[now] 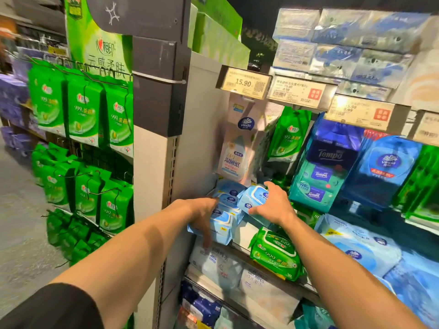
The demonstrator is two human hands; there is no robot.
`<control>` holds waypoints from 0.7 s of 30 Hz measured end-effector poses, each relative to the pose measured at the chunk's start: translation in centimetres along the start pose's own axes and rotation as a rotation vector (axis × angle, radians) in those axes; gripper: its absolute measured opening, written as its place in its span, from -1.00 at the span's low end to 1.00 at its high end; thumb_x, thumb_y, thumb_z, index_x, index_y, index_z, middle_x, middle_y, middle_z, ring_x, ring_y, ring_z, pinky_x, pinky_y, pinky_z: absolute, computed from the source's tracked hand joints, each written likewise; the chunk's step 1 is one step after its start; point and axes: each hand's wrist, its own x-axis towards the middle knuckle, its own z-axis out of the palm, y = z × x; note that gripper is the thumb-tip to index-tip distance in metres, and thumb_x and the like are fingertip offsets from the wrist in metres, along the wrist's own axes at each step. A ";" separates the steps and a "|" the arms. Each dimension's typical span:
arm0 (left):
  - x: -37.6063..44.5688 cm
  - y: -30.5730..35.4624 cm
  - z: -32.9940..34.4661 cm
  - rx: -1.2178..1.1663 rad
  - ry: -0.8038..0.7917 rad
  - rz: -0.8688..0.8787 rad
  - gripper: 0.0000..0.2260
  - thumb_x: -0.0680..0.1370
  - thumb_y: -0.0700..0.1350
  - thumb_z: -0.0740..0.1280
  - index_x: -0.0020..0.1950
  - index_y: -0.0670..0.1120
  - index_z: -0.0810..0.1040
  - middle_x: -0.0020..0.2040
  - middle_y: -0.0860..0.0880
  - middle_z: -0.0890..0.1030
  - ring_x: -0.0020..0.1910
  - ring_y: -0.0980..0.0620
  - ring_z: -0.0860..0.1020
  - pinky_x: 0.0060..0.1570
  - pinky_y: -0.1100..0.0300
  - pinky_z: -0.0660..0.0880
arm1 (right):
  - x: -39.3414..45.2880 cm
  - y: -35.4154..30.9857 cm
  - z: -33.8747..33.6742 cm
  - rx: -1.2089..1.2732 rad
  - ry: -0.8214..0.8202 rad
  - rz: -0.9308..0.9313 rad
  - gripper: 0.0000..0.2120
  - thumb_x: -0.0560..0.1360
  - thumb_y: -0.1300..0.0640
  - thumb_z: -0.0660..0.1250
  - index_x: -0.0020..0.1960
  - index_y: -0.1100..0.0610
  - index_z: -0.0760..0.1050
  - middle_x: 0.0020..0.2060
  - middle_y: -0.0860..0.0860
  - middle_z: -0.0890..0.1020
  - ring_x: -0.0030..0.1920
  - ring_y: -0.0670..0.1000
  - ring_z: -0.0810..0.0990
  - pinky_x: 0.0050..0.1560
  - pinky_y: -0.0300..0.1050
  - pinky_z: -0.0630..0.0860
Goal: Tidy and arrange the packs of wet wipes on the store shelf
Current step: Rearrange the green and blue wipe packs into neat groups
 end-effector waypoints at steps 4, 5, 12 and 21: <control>-0.4 -0.2 0.3 -0.068 0.005 -0.005 -0.17 -0.06 0.12 0.70 0.11 0.13 0.40 0.01 0.20 0.58 -0.01 0.15 0.58 0.11 0.17 0.54 | -0.6 -1.1 1.4 0.107 0.091 0.028 -0.21 0.09 -0.06 0.66 0.21 0.15 0.41 0.05 0.08 0.58 0.03 0.10 0.56 0.07 -0.01 0.53; -0.4 -0.3 0.3 -0.084 0.002 -0.006 -0.17 -0.06 0.11 0.70 0.12 0.13 0.41 0.01 0.20 0.58 -0.01 0.15 0.58 0.11 0.16 0.54 | -0.8 -1.5 1.8 0.142 0.105 0.035 -0.21 0.09 -0.05 0.67 0.20 0.16 0.42 0.04 0.07 0.57 0.02 0.10 0.56 0.06 -0.02 0.52; -0.5 -0.6 0.6 -0.145 -0.005 0.008 -0.20 0.03 0.00 0.71 0.17 0.08 0.41 0.06 0.12 0.59 0.02 0.09 0.58 0.14 0.11 0.55 | -0.7 -2.3 3.8 0.114 0.141 0.020 -0.28 0.13 -0.05 0.65 0.13 0.20 0.43 0.08 0.10 0.36 0.16 0.14 0.39 0.20 -0.03 0.41; -0.5 -0.6 0.7 -0.124 0.000 0.002 -0.20 0.02 0.02 0.71 0.17 0.04 0.41 0.06 0.10 0.57 0.01 0.08 0.56 0.10 0.13 0.55 | -1.8 -1.6 4.7 0.111 0.130 0.083 -0.30 0.20 -0.04 0.61 0.17 0.19 0.35 0.10 0.11 0.33 0.11 0.16 0.44 0.16 -0.04 0.45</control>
